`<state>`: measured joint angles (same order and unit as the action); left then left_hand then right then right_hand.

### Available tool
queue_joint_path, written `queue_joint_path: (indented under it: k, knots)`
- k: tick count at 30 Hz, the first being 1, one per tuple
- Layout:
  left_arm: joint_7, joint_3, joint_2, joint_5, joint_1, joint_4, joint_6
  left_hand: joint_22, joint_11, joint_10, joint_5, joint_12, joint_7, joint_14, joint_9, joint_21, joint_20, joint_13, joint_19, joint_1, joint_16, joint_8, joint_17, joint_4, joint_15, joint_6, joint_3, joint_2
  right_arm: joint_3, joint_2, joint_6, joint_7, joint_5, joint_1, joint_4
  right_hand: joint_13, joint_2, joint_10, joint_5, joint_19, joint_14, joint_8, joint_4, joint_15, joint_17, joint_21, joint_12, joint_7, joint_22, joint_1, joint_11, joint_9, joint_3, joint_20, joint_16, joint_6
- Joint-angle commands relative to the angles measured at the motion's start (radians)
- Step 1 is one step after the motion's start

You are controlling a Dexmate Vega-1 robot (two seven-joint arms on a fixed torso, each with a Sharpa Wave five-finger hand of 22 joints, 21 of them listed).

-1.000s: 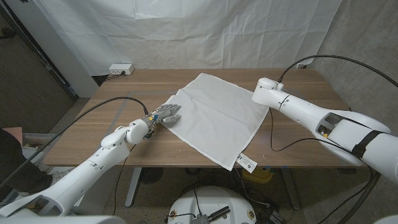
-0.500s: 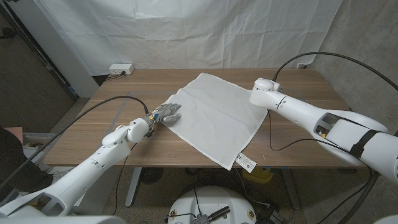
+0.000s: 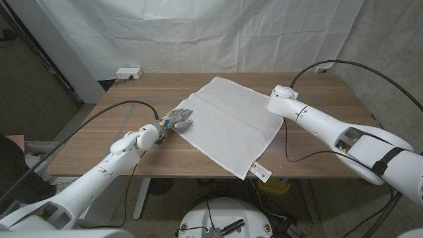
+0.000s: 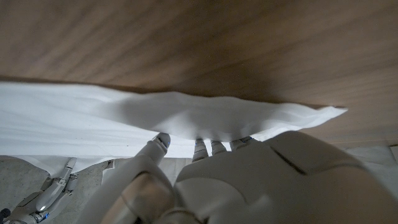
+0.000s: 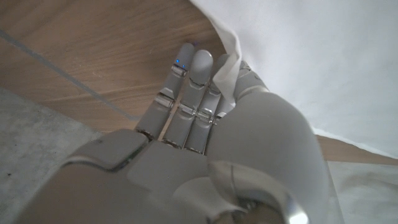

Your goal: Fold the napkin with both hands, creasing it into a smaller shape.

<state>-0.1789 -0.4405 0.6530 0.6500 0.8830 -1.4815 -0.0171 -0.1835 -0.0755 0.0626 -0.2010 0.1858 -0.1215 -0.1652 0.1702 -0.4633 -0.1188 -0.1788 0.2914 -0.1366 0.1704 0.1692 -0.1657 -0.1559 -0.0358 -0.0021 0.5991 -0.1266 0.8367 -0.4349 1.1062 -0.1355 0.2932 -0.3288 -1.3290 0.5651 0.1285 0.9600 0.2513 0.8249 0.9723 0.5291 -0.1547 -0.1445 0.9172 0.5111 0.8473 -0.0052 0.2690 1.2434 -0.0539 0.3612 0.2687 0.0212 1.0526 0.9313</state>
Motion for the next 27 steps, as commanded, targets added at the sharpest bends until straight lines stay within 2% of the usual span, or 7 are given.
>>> queue_joint_path:
  k: [1, 3, 11, 13, 16, 17, 27]
  knots:
    - [-0.01, -0.01, -0.007, 0.005, -0.01, 0.004, -0.008, -0.005, 0.001, -0.001, -0.004, 0.007, -0.005, -0.013, 0.004, -0.002, 0.116, -0.003, -0.005, 0.005, 0.006, 0.005, -0.005, -0.001, -0.022, -0.011, 0.01, -0.047, -0.288, -0.009, -0.118, 0.019, -0.17, -0.121, -0.099, 0.003, 0.009, 0.009, -0.002, 0.009, 0.012, 0.002, -0.003, -0.077, 0.006, 0.005, 0.007, 0.019, -0.001, 0.007, 0.007, -0.002, -0.002, 0.003, -0.006, 0.024]
    - [-0.008, -0.01, -0.007, 0.007, -0.009, 0.002, -0.01, -0.005, 0.002, 0.0, -0.004, 0.008, -0.006, -0.014, 0.004, -0.001, 0.116, -0.003, -0.005, 0.006, 0.006, 0.005, -0.005, -0.001, -0.021, -0.012, 0.011, -0.047, -0.325, -0.007, -0.132, 0.026, -0.192, -0.142, -0.12, -0.001, 0.01, 0.011, -0.002, 0.013, 0.015, -0.001, -0.002, -0.076, 0.007, 0.011, 0.006, 0.026, 0.0, 0.008, 0.011, -0.006, 0.0, 0.005, -0.011, 0.024]
    - [-0.009, -0.013, -0.008, 0.01, -0.009, -0.004, -0.012, -0.005, 0.003, 0.002, -0.004, 0.008, -0.006, -0.015, 0.004, 0.001, 0.115, -0.003, -0.005, 0.007, 0.007, 0.006, -0.005, 0.0, -0.021, -0.015, 0.013, -0.046, -0.384, -0.017, -0.192, 0.007, -0.244, -0.18, -0.169, -0.007, 0.005, 0.024, -0.007, 0.025, 0.046, -0.011, -0.009, -0.077, 0.03, 0.035, 0.009, 0.048, 0.003, 0.022, 0.021, -0.023, 0.009, 0.012, -0.016, 0.036]
    - [-0.009, -0.013, -0.009, 0.011, -0.008, -0.005, -0.013, -0.005, 0.002, 0.003, -0.004, 0.008, -0.006, -0.015, 0.004, 0.001, 0.115, -0.003, -0.005, 0.007, 0.007, 0.006, -0.005, 0.0, -0.021, -0.015, 0.014, -0.045, -0.438, -0.001, -0.218, 0.007, -0.286, -0.205, -0.179, -0.008, 0.004, 0.028, -0.008, 0.026, 0.048, -0.013, -0.011, -0.077, 0.036, 0.039, 0.01, 0.052, 0.004, 0.027, 0.024, -0.026, 0.011, 0.012, -0.017, 0.037]
    - [-0.01, -0.013, -0.009, 0.01, -0.008, -0.006, -0.012, -0.005, 0.003, 0.003, -0.004, 0.008, -0.006, -0.015, 0.004, 0.002, 0.115, -0.003, -0.005, 0.008, 0.007, 0.007, -0.005, 0.0, -0.021, -0.016, 0.014, -0.045, -0.466, -0.002, -0.267, 0.004, -0.309, -0.231, -0.198, -0.006, 0.003, 0.029, -0.01, 0.031, 0.049, -0.016, -0.012, -0.077, 0.042, 0.046, 0.012, 0.057, 0.004, 0.031, 0.026, -0.03, 0.013, 0.014, -0.02, 0.04]
    - [-0.01, -0.013, -0.008, 0.011, -0.007, -0.007, -0.012, -0.005, 0.003, 0.003, -0.004, 0.008, -0.007, -0.015, 0.004, 0.002, 0.115, -0.003, -0.005, 0.008, 0.007, 0.007, -0.005, 0.0, -0.021, -0.015, 0.015, -0.045, -0.506, 0.011, -0.298, 0.005, -0.34, -0.251, -0.204, -0.007, 0.003, 0.031, -0.01, 0.032, 0.05, -0.017, -0.012, -0.077, 0.044, 0.048, 0.012, 0.058, 0.005, 0.032, 0.027, -0.031, 0.014, 0.014, -0.02, 0.04]
    - [-0.005, -0.011, -0.008, 0.009, -0.003, -0.01, -0.01, -0.005, 0.004, 0.002, -0.004, 0.009, -0.006, -0.016, 0.004, 0.003, 0.115, -0.003, -0.005, 0.01, 0.008, 0.008, -0.005, 0.0, -0.021, -0.016, 0.017, -0.045, -0.559, 0.031, -0.344, 0.008, -0.39, -0.285, -0.236, -0.007, 0.001, 0.03, -0.014, 0.026, 0.051, -0.024, -0.013, -0.076, 0.064, 0.06, 0.011, 0.068, 0.007, 0.042, 0.029, -0.04, 0.02, 0.014, -0.027, 0.044]
